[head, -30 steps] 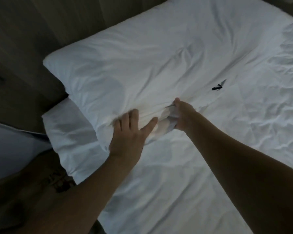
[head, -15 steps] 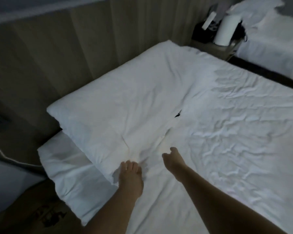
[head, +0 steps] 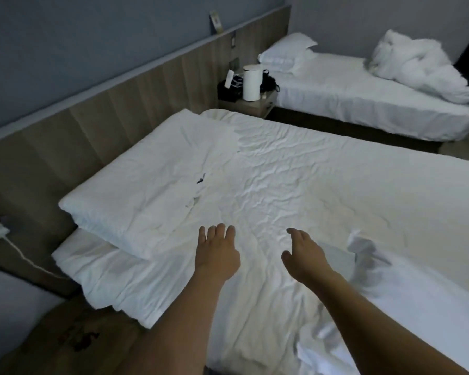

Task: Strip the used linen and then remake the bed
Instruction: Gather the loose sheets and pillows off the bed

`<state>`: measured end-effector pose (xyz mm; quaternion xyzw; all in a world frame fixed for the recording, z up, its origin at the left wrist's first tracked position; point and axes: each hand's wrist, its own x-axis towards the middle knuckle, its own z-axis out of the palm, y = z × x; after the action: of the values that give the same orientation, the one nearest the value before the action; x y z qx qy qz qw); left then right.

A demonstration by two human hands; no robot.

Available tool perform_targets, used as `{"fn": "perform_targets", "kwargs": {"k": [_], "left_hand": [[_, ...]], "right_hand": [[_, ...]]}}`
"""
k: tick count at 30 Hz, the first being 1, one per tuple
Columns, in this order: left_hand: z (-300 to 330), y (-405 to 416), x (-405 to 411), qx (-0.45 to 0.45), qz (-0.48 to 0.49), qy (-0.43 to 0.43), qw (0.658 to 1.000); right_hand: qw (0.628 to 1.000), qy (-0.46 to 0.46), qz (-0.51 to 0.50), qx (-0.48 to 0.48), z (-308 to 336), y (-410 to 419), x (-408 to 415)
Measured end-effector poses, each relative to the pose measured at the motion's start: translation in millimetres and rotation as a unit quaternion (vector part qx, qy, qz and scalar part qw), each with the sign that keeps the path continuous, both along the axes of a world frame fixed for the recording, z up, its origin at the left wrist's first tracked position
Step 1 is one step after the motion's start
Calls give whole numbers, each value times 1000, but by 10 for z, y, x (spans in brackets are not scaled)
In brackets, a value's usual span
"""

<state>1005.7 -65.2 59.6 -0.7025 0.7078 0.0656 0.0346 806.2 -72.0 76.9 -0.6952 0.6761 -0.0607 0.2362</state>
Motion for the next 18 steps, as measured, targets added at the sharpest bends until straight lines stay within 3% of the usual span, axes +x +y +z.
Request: {"fn": "perform_targets", "kwargs": {"k": [12, 18], "left_hand": [[-98, -35, -2297, 40, -148, 11, 988], [-291, 89, -3663, 64, -225, -10, 972]], "right_hand": [[977, 37, -199, 63, -264, 1135, -2584], [967, 89, -222, 83, -552, 1606, -4188]]}}
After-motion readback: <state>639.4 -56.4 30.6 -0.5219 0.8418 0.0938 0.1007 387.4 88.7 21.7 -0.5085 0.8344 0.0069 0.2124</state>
